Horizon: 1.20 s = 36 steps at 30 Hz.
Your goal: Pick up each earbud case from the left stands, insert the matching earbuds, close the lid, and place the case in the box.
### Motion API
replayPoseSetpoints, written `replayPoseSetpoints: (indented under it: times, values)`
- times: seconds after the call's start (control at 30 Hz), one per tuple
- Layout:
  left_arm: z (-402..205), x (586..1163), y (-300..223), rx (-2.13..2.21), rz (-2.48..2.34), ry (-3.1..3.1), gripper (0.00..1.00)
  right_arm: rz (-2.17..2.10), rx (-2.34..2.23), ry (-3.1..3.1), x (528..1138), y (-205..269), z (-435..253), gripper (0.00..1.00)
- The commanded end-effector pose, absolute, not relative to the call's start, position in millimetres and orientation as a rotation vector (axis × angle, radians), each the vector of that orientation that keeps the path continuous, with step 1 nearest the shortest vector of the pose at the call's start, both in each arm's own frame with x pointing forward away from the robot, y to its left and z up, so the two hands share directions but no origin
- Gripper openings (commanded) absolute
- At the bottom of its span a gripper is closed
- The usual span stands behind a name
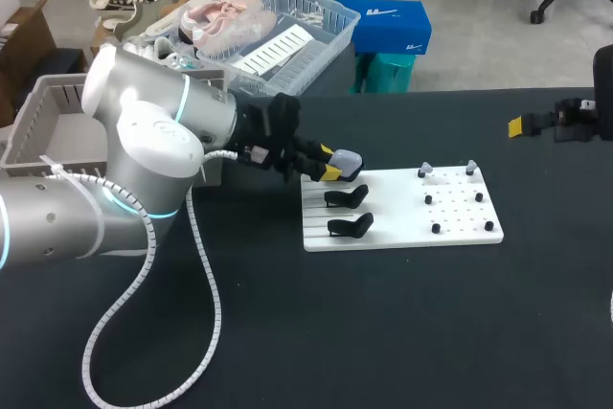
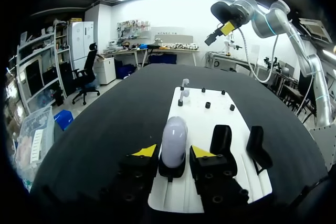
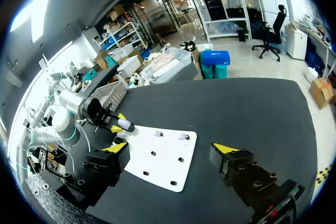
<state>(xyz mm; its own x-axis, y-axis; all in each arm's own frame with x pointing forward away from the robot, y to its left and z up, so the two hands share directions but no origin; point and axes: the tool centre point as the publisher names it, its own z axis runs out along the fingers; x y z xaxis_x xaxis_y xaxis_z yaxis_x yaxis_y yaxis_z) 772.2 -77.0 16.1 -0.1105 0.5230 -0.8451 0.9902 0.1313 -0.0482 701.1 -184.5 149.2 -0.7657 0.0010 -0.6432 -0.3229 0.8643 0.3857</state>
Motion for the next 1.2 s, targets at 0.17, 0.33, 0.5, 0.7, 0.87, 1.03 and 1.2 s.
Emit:
replayPoseSetpoints:
  times: [0.17,0.33,0.5,0.7,0.87,1.03,1.2]
  values:
    - [15,772,-79,1.468,-0.868,1.727,0.30,0.640,-0.233,2.371,701,-185,149,1.00]
    - [13,772,-79,1.467,-0.864,1.731,0.18,0.640,-0.233,2.371,701,-185,149,1.00]
    - [17,773,-76,1.451,-0.844,1.724,0.00,0.640,-0.233,2.371,701,-185,149,1.00]
    - [22,773,-74,1.438,-0.822,1.709,0.00,0.640,-0.233,2.371,701,-185,149,1.00]
    - [25,769,-72,1.435,-0.822,1.698,0.00,0.640,-0.233,2.371,701,-185,149,1.00]
    - [36,765,-70,1.414,-0.826,1.680,0.00,0.640,-0.233,2.371,701,-185,149,1.00]
    - [44,758,-69,1.361,-0.835,1.681,0.00,0.640,-0.233,2.371,701,-185,149,1.00]
